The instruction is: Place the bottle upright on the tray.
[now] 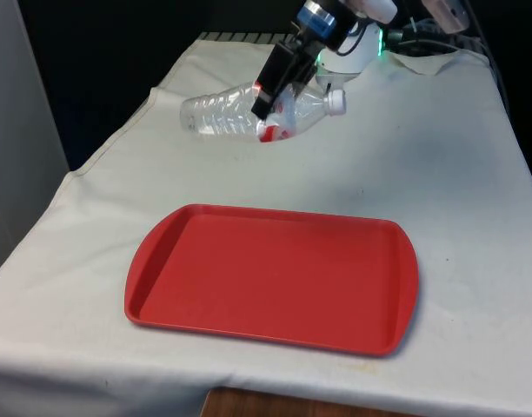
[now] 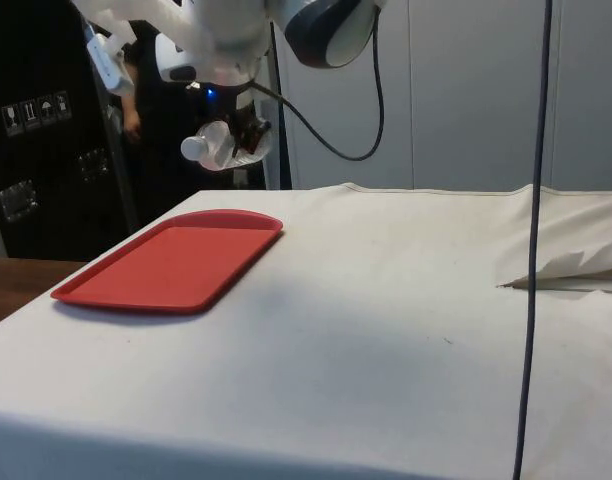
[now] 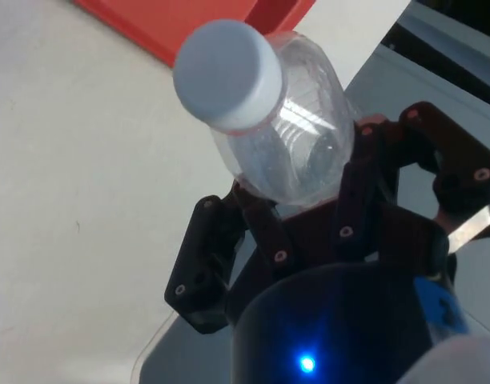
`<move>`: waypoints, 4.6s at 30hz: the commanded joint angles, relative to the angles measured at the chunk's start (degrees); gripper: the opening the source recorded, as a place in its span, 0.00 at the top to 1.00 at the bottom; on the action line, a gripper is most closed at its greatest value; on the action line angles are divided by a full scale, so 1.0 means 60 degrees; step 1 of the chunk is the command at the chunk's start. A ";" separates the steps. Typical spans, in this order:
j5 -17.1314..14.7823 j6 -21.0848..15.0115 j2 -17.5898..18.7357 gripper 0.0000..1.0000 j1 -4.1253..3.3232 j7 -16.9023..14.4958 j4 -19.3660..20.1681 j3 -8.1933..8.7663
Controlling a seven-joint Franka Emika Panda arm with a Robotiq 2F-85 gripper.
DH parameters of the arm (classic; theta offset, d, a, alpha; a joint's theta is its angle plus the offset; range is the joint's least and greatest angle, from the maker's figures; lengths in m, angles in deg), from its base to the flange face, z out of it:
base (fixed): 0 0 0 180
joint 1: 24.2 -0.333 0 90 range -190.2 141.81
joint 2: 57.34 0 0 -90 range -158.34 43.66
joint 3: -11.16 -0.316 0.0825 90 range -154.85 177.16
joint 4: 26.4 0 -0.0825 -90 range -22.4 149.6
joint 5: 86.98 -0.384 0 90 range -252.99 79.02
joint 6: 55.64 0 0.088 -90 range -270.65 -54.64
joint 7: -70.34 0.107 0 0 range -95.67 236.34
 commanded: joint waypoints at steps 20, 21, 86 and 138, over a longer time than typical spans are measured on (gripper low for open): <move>-0.0898 -0.0955 0.0497 0.82 0.0105 0.0487 -0.0554 0.0143; -0.0936 -0.1003 0.0525 0.82 0.0115 0.0516 -0.0583 0.0153; -0.4756 -0.4163 0.2082 0.82 0.0277 0.1442 -0.1795 0.0258; -0.6942 -0.7257 0.2263 0.82 0.0668 0.2225 -0.0802 0.0076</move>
